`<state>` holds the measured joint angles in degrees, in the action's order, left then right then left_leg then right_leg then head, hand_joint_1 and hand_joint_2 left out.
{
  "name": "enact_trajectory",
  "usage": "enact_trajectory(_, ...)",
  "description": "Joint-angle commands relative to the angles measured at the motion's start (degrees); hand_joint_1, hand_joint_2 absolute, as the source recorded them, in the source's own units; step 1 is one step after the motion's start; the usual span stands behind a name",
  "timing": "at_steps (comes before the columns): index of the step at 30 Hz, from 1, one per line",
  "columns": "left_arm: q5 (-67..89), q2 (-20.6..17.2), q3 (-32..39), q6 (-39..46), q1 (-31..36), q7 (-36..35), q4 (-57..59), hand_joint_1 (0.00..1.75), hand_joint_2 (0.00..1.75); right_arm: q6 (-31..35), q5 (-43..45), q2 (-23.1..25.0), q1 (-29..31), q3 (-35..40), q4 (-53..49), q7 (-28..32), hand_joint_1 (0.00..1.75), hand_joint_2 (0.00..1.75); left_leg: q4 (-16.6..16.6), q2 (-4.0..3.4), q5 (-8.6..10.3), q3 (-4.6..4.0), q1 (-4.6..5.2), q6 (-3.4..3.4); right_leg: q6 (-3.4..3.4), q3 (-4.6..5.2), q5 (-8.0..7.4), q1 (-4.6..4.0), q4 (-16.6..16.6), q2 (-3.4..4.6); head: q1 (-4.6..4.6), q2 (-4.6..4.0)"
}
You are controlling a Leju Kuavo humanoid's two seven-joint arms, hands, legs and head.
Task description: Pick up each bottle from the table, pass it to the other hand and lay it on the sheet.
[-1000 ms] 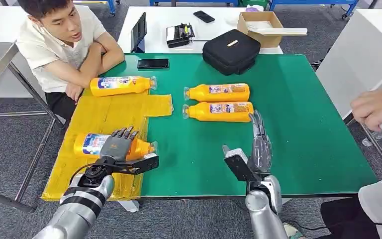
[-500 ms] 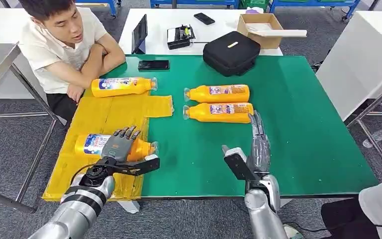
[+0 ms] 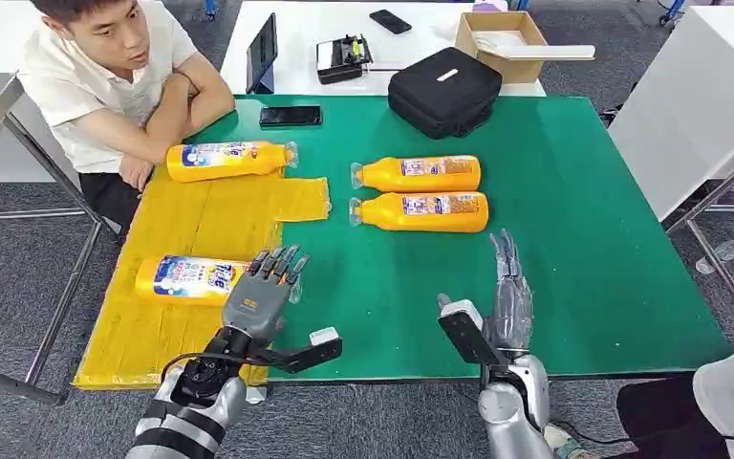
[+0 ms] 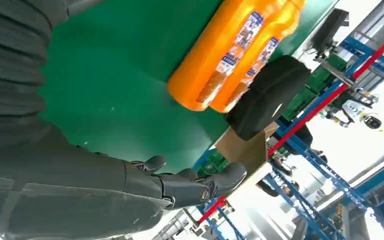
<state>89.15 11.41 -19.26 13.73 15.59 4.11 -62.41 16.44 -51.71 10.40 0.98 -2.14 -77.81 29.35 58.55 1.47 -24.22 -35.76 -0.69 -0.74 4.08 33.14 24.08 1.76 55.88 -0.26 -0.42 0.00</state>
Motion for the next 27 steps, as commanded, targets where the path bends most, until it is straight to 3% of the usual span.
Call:
enact_trajectory(1, 0.85, -3.02, -10.40, 4.01, -7.58, -1.68, -21.16, 0.00, 1.75, -0.02, -2.09, 1.26, -3.39, -3.08, -6.00, -1.55, 0.00, 1.75, 0.04, -0.19, -0.17, 0.13, -0.04, 0.03, -0.24, -0.08, 0.11, -0.08, 0.02, 0.09, 0.00, 0.00)
enact_trajectory(7, -1.50, -1.07, -10.97, 5.19, -10.62, -0.04, -27.47, 0.00, 1.75, -0.28, -3.19, 1.97, -4.12, -3.43, -7.95, -2.27, 0.00, 1.75, 0.05, -0.19, -0.18, -0.07, -0.02, 0.01, -0.24, 0.10, 0.12, -0.05, 0.03, 0.10, 0.00, 0.00)
enact_trajectory(8, -5.94, -0.46, -10.59, 6.10, -11.40, 2.30, -28.40, 0.00, 1.75, -0.95, -6.03, 1.22, -4.13, -3.03, -7.52, -4.75, 0.00, 1.75, 0.03, -0.19, -0.16, -0.11, -0.03, 0.02, -0.21, 0.15, 0.10, -0.05, 0.00, 0.09, 0.00, 0.00)
enact_trajectory(9, -12.65, 0.49, -9.77, 5.62, -12.72, 4.89, -29.05, 0.00, 1.75, -3.03, -10.49, -0.28, -3.93, -2.24, -5.94, -9.32, 0.00, 1.75, 0.03, -0.21, -0.20, -0.06, -0.03, 0.03, -0.25, 0.09, 0.12, -0.07, 0.00, 0.09, 0.02, 0.00)
enact_trajectory(11, -28.42, 2.83, -7.94, 0.16, -14.97, 10.15, -28.45, 0.00, 1.75, -0.22, -15.91, -4.25, -2.57, -1.83, -0.44, -12.94, 0.00, 1.75, -0.01, -0.17, -0.14, -0.11, -0.03, 0.02, -0.17, 0.15, 0.06, -0.05, -0.06, 0.08, 0.00, 0.00)
enact_trajectory(16, -38.65, 6.93, -8.12, -5.36, -13.50, 13.03, -16.38, 0.00, 1.75, -0.02, -26.29, -11.51, 6.00, -3.88, 14.21, -19.04, 0.00, 1.75, -0.12, -0.25, -0.10, 0.04, -0.03, -0.03, -0.13, -0.03, -0.02, -0.06, -0.27, 0.10, 0.00, 0.00)
enact_trajectory(18, -39.53, 7.21, -9.11, -5.44, -12.98, 13.84, -14.44, 0.00, 1.75, -1.45, -26.41, -13.41, 10.25, -3.75, 20.91, -19.13, 0.00, 1.75, -0.15, -0.34, -0.08, 0.07, 0.00, -0.05, -0.14, -0.05, -0.08, -0.04, -0.32, 0.19, 0.00, 0.00)
enact_trajectory(27, -41.74, 7.21, -9.33, -6.41, -13.55, 13.36, -15.58, 0.00, 1.75, -3.20, -26.97, -14.51, 12.45, -1.66, 24.45, -19.90, 0.00, 1.75, -0.01, -0.33, -0.16, 0.00, 0.03, -0.02, -0.12, 0.06, -0.01, -0.02, -0.14, 0.15, -0.04, 0.00)
